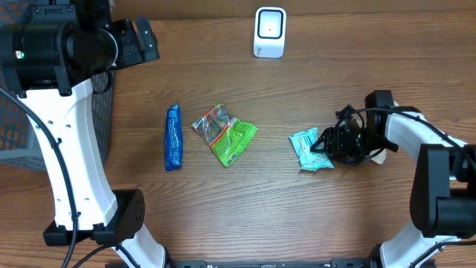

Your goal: Scan the item barcode

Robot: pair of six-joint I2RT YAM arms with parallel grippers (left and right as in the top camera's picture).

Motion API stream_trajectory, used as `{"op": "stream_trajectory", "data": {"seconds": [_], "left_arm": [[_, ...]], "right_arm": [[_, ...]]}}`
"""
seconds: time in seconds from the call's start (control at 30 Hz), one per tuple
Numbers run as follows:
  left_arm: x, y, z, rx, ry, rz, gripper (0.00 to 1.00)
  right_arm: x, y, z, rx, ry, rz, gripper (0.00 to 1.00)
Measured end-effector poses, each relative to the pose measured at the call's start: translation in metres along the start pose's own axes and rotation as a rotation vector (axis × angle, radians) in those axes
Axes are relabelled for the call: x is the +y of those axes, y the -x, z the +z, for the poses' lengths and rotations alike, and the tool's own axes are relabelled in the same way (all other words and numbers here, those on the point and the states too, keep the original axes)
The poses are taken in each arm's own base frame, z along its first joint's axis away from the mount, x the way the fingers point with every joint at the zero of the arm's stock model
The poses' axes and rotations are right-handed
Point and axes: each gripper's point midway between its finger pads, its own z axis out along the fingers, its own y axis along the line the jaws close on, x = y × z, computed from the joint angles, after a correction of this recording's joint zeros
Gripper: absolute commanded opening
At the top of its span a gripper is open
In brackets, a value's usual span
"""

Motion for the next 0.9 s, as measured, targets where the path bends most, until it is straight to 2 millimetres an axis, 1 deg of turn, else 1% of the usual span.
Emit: {"op": "stream_trajectory", "data": {"seconds": [0.07,0.1,0.13,0.2,0.23,0.3,0.47,0.7,0.8,0.83,0.87,0.9], "left_arm": [[0.000,0.000,0.000,0.000,0.000,0.000,1.00],[0.000,0.000,0.000,0.000,0.000,0.000,1.00],[0.000,0.000,0.000,0.000,0.000,0.000,1.00],[0.000,0.000,0.000,0.000,0.000,0.000,1.00],[0.000,0.000,0.000,0.000,0.000,0.000,1.00],[0.000,0.000,0.000,0.000,0.000,0.000,1.00],[0.000,0.000,0.000,0.000,0.000,0.000,1.00],[0.000,0.000,0.000,0.000,0.000,0.000,1.00],[0.000,0.000,0.000,0.000,0.000,0.000,1.00],[0.000,0.000,0.000,0.000,0.000,0.000,1.00],[0.000,0.000,0.000,0.000,0.000,0.000,1.00],[0.000,0.000,0.000,0.000,0.000,0.000,1.00]], "right_arm": [[0.004,0.000,0.002,0.004,0.032,-0.016,0.58],[0.006,0.000,0.002,0.007,0.044,-0.021,0.53],[0.007,0.000,0.003,0.006,0.054,-0.026,0.45],[0.009,0.003,0.003,-0.002,0.067,-0.041,0.20],[0.010,0.003,0.003,-0.004,0.076,-0.043,0.04],[0.013,0.004,0.003,-0.006,0.094,-0.042,0.04],[0.013,0.003,0.003,-0.002,0.095,-0.035,0.04],[0.009,-0.006,0.001,0.023,0.055,0.015,0.04],[0.010,-0.004,-0.010,-0.009,0.000,0.022,0.04],[0.011,-0.004,-0.015,-0.026,-0.020,0.019,0.04],[0.015,-0.003,-0.024,-0.059,-0.051,0.010,0.04],[0.017,-0.003,-0.028,-0.070,-0.060,0.006,0.04]]}}
